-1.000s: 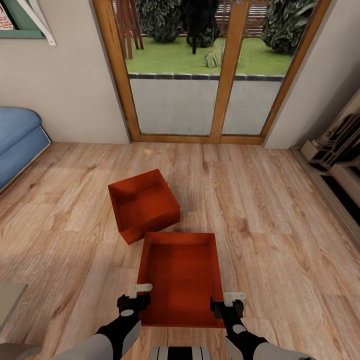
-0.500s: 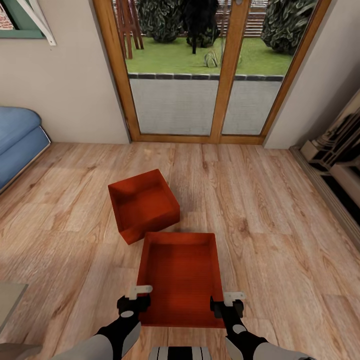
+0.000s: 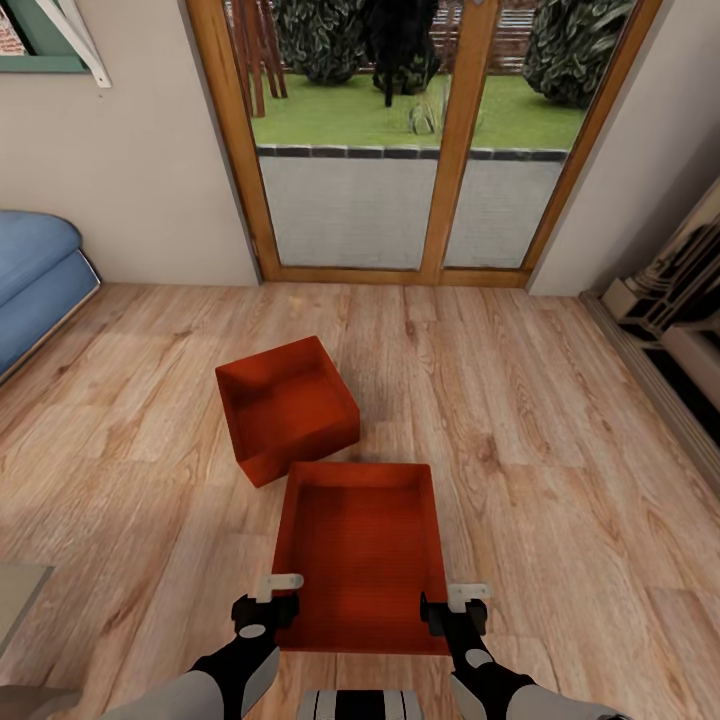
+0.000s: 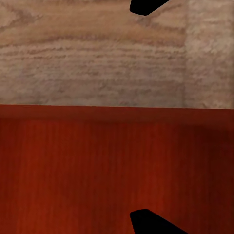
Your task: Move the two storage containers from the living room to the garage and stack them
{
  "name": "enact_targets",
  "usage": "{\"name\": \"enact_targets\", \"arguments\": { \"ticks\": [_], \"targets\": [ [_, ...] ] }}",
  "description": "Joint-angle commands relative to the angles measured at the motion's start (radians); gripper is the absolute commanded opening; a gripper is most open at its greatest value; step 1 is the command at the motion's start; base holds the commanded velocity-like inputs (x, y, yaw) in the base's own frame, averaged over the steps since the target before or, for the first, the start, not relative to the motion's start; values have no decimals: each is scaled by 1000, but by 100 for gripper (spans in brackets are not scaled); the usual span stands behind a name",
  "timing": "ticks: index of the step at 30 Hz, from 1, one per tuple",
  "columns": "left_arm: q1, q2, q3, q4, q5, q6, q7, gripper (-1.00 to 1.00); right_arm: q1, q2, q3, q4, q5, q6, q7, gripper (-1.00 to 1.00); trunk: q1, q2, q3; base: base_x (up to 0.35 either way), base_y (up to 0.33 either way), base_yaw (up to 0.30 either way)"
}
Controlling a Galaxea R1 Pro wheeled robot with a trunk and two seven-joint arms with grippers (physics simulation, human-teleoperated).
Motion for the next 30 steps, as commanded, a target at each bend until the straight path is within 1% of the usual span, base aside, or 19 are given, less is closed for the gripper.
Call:
{"name": "enact_targets", "arguments": {
  "ticks": [1, 27, 30],
  "targets": [
    [-1, 0, -8, 1, 2, -2, 6, 100, 0, 0, 9, 1, -8, -3, -3, 100, 0, 0, -1, 0, 0, 0],
    [-1, 3, -9, 6, 2, -2, 6, 100, 0, 0, 9, 1, -8, -3, -3, 100, 0, 0, -1, 0, 0, 0],
    [-1, 3, -8, 6, 2, -2, 6, 100, 0, 0, 9, 1, -8, -3, -3, 100, 11, -21, -10, 0, 0, 0]
  ]
}}
